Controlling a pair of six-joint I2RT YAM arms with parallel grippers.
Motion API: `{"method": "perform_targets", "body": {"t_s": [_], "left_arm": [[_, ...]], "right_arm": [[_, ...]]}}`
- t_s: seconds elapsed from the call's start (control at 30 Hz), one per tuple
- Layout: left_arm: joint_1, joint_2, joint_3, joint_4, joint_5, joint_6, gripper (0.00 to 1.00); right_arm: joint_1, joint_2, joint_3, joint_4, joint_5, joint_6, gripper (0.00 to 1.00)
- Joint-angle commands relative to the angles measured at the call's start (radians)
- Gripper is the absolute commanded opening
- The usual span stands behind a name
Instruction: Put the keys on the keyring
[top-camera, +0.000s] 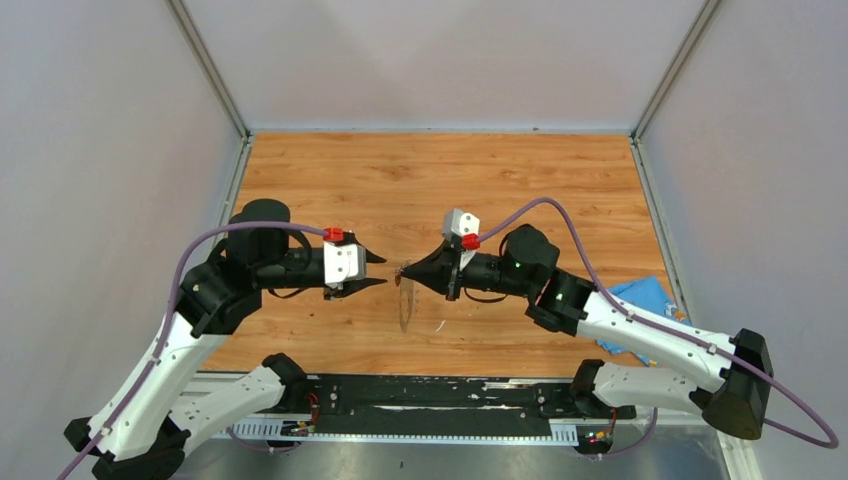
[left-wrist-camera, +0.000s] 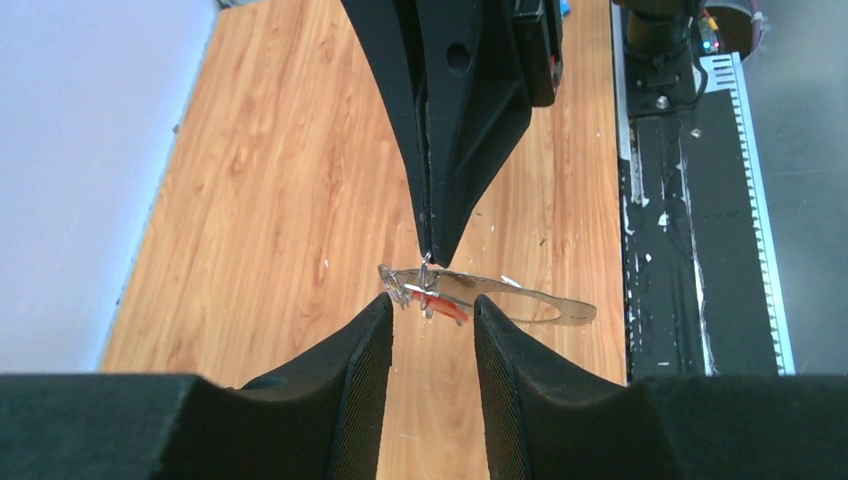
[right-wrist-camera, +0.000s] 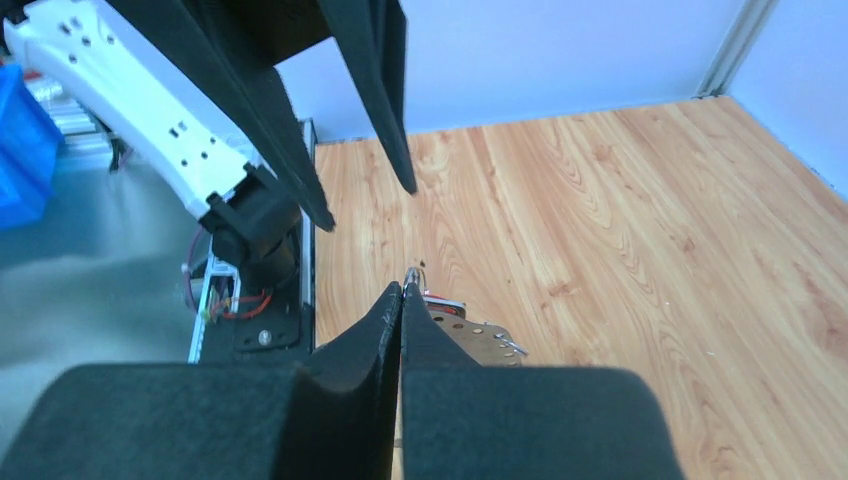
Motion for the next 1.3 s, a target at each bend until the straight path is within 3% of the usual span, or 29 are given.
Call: {"method": "perform_targets", "body": {"t_s": [0.0,0.2,0.47,0.73,1.03,1.27], "left_arm": [[-0.002,-0.022,0.004,0.008,0.004,-0.011,0.41],[-0.003,-0.020,-0.025,0.008,0.000,-0.012,0.47],[-0.002,-0.045,-0.049,0.076,-0.142,0.109,0.39],[-0.002,-0.088,-0.046,0.093,-0.029,0.109,0.45],[-0.002,-0.088,-0.072,0.093,0.023,0.167,0.27],[-0.002,-0.094,-0.093,0.093,-0.008,0.191,0.27]], "right_arm": [[0.001,-0.062,-0.130,0.452,0.109,0.189,0.00],[0.001,-0.065,-0.176,0.576,0.112,0.264,0.00],[0.001,-0.050,-0.184,0.604,0.062,0.293,0.00],[0.001,-0.022,-0.149,0.570,-0.012,0.287,0.00],[0.001,-0.002,-0.126,0.559,-0.051,0.290,0.00],[0.001,0.005,-0.118,0.557,-0.078,0.296,0.00]]}}
